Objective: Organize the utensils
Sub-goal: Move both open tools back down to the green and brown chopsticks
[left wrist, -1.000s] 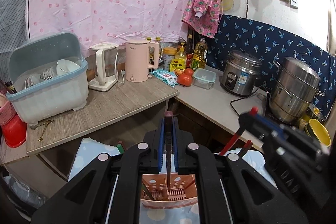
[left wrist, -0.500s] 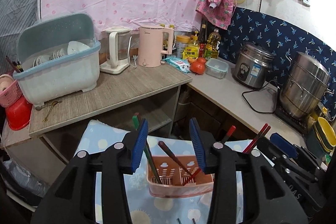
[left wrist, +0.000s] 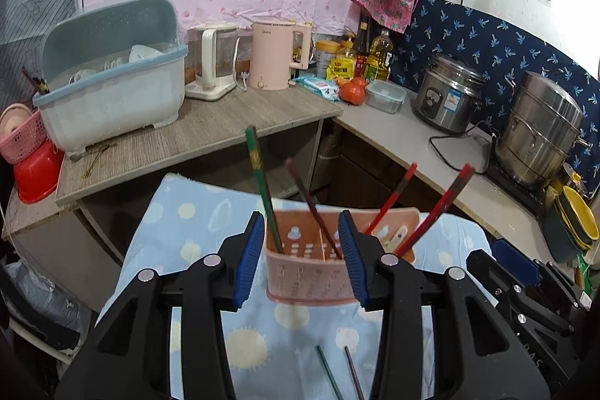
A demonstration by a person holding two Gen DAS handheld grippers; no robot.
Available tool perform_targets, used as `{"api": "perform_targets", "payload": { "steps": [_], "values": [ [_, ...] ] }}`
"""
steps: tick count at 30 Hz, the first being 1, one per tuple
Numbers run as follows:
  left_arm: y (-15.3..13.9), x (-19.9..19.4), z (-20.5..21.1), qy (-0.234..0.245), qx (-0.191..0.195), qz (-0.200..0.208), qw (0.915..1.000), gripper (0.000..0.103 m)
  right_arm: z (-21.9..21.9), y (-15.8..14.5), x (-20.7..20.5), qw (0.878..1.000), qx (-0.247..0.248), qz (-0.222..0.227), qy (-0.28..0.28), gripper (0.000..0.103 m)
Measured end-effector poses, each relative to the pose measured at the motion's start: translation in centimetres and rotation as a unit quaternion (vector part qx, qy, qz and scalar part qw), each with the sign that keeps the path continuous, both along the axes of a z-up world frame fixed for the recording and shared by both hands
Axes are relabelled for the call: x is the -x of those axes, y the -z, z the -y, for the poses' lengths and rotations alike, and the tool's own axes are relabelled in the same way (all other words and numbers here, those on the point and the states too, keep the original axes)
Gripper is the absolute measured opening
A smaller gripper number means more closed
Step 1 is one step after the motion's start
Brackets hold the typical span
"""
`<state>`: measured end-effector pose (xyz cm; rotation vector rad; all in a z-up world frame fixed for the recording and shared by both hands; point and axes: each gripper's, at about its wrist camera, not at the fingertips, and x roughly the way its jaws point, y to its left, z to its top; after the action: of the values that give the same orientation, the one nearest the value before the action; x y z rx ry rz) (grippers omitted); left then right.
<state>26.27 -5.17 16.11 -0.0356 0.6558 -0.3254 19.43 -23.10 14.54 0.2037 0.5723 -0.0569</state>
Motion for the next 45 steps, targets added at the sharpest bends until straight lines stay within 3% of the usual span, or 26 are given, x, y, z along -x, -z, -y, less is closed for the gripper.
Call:
{"api": "perform_targets", "payload": {
  "steps": [11,26,33,45],
  "values": [
    [6.3,5.4,-1.4,0.003,-0.016,-0.068,0.9976,0.039,-1.7,6.1,6.4,0.998,0.003,-0.069,-0.006,0.043],
    [15.4,13.2,-1.8,0.014,-0.046,-0.158,0.9862,0.039,-4.8,14.4,14.1,0.986,0.001,-0.162,-0.025,0.043],
    [18.1,16.1,-2.1,0.020,-0.059,-0.183,0.9812,0.039,-6.4,16.7,15.8,0.982,0.009,-0.186,-0.038,0.043],
    [19.4,17.5,-2.1,0.021,-0.069,-0.193,0.9786,0.039,-6.7,18.3,16.3,0.978,0.023,-0.205,-0.038,0.032]
  ]
}}
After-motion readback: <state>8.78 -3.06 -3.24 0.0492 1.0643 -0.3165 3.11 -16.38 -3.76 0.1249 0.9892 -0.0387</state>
